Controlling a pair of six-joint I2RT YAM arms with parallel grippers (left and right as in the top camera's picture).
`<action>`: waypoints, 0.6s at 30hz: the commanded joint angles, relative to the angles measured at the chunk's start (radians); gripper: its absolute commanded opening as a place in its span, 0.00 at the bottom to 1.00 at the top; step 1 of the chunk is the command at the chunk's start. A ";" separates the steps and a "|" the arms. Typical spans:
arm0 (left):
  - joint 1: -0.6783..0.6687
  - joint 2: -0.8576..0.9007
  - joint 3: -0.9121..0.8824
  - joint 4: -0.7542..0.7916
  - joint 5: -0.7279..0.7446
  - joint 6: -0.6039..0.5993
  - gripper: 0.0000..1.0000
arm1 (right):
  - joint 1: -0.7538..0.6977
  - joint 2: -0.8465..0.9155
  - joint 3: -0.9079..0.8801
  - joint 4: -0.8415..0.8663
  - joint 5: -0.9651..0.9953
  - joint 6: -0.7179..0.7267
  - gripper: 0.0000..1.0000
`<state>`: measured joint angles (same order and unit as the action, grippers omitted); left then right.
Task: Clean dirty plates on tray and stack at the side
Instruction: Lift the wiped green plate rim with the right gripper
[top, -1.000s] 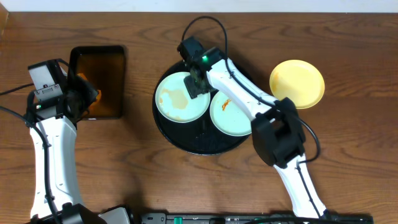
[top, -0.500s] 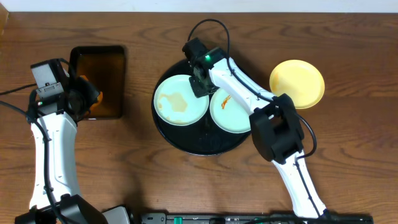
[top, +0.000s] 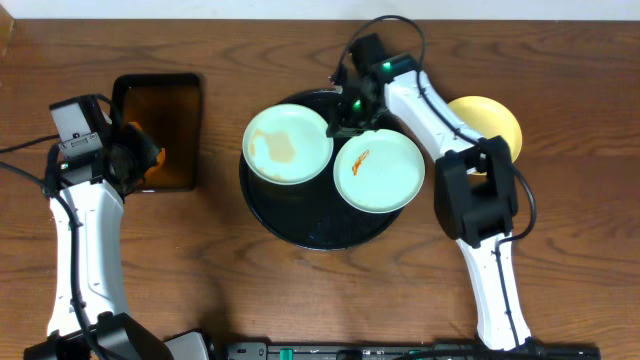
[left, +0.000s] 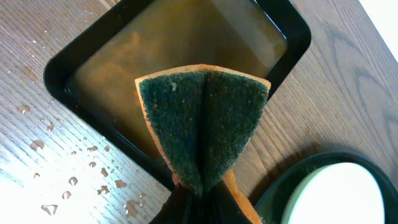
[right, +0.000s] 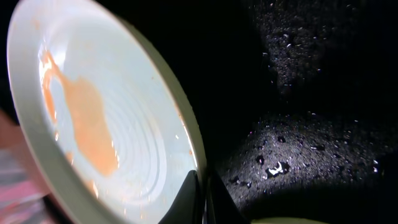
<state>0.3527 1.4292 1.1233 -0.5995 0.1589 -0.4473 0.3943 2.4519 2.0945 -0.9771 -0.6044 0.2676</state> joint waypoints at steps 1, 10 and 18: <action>0.002 0.002 -0.001 -0.002 0.010 0.010 0.08 | -0.028 -0.012 0.016 0.000 -0.164 0.005 0.02; 0.002 0.002 -0.001 -0.002 0.010 0.010 0.08 | -0.035 -0.200 0.016 -0.060 0.337 0.005 0.02; 0.002 0.002 -0.001 -0.002 0.010 0.010 0.08 | 0.084 -0.420 0.016 -0.080 0.834 -0.056 0.01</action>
<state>0.3527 1.4292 1.1233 -0.6022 0.1593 -0.4473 0.4133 2.1277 2.0937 -1.0512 -0.0608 0.2543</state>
